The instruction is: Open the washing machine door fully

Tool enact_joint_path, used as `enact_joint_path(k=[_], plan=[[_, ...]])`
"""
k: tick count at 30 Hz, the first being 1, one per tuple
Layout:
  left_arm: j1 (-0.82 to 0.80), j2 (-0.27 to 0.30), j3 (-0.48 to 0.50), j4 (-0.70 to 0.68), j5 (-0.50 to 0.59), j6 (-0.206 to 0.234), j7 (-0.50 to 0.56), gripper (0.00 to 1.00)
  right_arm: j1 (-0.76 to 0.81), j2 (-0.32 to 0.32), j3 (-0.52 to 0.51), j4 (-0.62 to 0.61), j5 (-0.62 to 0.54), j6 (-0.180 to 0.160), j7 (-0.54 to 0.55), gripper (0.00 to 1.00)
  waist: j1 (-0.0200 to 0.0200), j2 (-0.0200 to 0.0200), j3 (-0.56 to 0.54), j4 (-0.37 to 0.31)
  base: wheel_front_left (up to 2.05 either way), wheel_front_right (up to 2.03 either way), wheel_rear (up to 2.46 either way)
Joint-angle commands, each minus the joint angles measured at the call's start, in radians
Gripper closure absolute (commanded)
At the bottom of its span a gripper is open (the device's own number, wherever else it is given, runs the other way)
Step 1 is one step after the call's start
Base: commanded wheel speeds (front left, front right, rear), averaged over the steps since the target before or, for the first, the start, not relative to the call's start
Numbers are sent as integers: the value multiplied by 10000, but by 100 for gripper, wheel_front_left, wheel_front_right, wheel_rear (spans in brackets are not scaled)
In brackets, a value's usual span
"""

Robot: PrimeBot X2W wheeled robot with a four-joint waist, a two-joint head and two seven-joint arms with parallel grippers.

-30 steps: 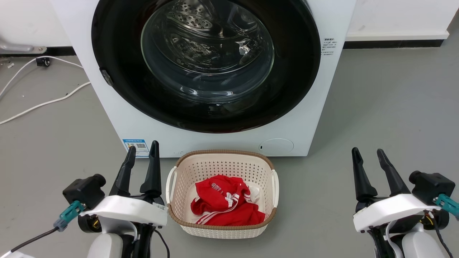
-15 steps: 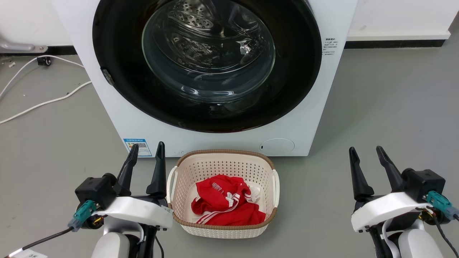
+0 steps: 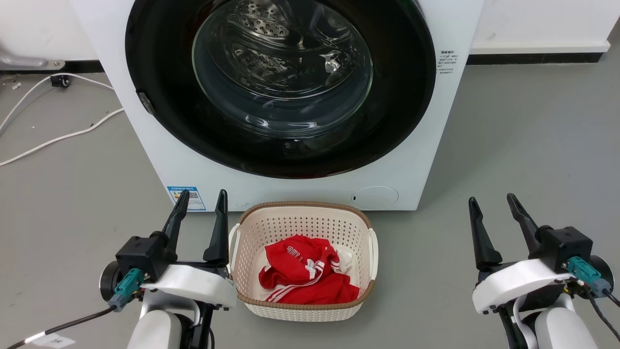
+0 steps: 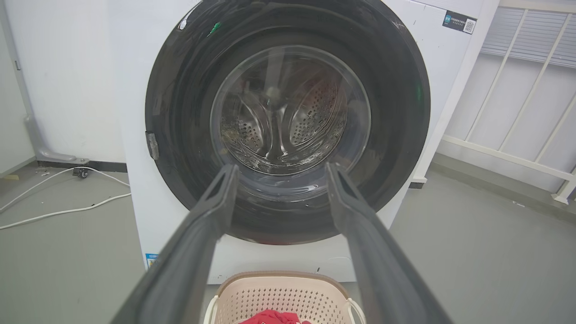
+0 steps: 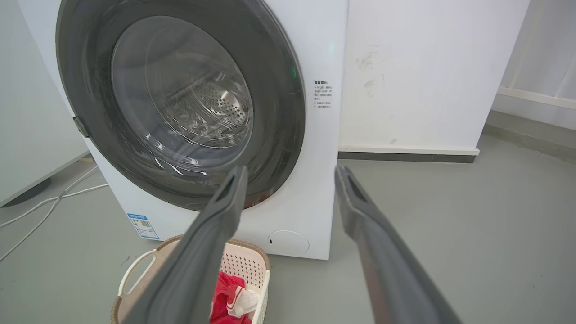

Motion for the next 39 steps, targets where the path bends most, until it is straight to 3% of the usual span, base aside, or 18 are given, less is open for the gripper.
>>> enact_joint_path(k=[1,23,39], plan=[[-143,31,-21,-20,162,21,-70,0,-138,23,13,-76,-117,17,-80,0,0,-1,4,-2,0,0,0],[-151,31,-27,81,1759,319,-476,0,-237,26,-48,-36,-1090,11,-330,0,0,-1,111,30,0,0,0],[-106,31,50,193,1597,393,-455,0,-140,27,-124,23,-605,11,-256,0,0,-1,109,36,0,0,0]])
